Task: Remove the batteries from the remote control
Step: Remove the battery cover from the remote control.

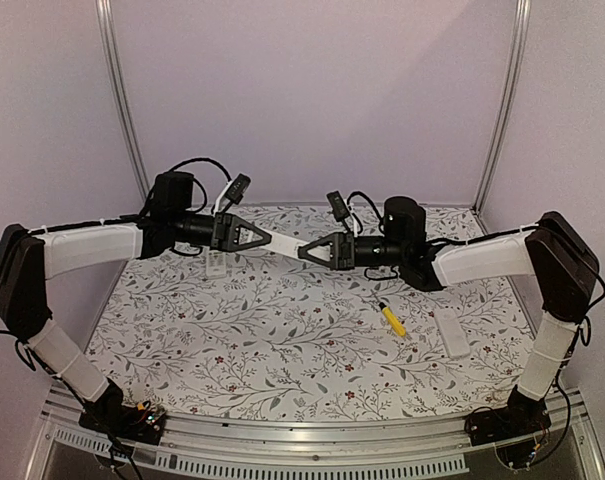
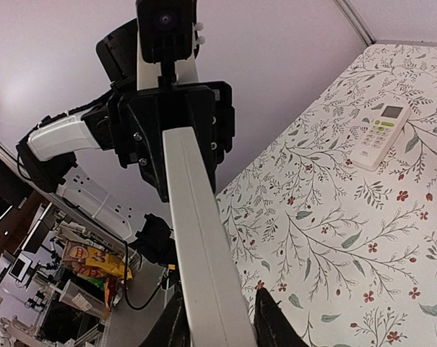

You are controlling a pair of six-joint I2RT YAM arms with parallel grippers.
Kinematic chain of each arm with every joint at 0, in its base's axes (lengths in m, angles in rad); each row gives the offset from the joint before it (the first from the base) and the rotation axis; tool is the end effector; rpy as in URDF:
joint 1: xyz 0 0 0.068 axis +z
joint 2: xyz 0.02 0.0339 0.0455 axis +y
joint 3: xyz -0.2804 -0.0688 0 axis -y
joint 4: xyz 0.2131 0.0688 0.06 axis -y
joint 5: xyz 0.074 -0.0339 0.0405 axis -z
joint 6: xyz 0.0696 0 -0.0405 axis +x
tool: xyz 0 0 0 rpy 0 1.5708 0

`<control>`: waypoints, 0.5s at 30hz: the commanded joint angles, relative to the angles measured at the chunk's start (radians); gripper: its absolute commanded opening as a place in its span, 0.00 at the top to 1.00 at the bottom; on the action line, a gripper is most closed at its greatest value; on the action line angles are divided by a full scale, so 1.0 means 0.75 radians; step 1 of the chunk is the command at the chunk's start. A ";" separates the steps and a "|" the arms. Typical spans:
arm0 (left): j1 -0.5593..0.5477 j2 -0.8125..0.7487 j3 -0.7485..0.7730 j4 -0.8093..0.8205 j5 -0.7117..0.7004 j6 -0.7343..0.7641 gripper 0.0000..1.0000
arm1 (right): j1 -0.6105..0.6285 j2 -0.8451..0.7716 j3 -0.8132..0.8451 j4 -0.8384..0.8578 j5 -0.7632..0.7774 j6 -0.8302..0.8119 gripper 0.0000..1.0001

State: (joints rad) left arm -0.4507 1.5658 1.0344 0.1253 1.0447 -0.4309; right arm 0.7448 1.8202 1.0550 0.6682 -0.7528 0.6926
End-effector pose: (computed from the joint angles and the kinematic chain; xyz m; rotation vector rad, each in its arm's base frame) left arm 0.2734 -0.1991 0.2946 0.7653 1.9599 -1.5771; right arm 0.2682 0.3120 0.2688 -0.7063 1.8185 1.6433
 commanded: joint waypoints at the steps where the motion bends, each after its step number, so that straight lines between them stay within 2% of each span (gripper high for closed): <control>1: -0.028 0.001 0.009 -0.004 -0.045 0.039 1.00 | 0.003 -0.026 -0.015 -0.002 0.058 0.028 0.77; 8: -0.031 0.001 0.014 -0.016 -0.044 0.048 1.00 | 0.001 -0.028 -0.023 0.007 0.057 0.031 0.78; 15: -0.027 -0.015 0.040 -0.080 -0.053 0.107 1.00 | -0.040 -0.036 -0.060 0.024 0.056 0.048 0.64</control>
State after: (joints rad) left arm -0.4572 1.5658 1.0393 0.1143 1.0485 -0.4072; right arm 0.7380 1.8187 1.0374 0.6918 -0.7494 0.7036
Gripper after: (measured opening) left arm 0.166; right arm 0.346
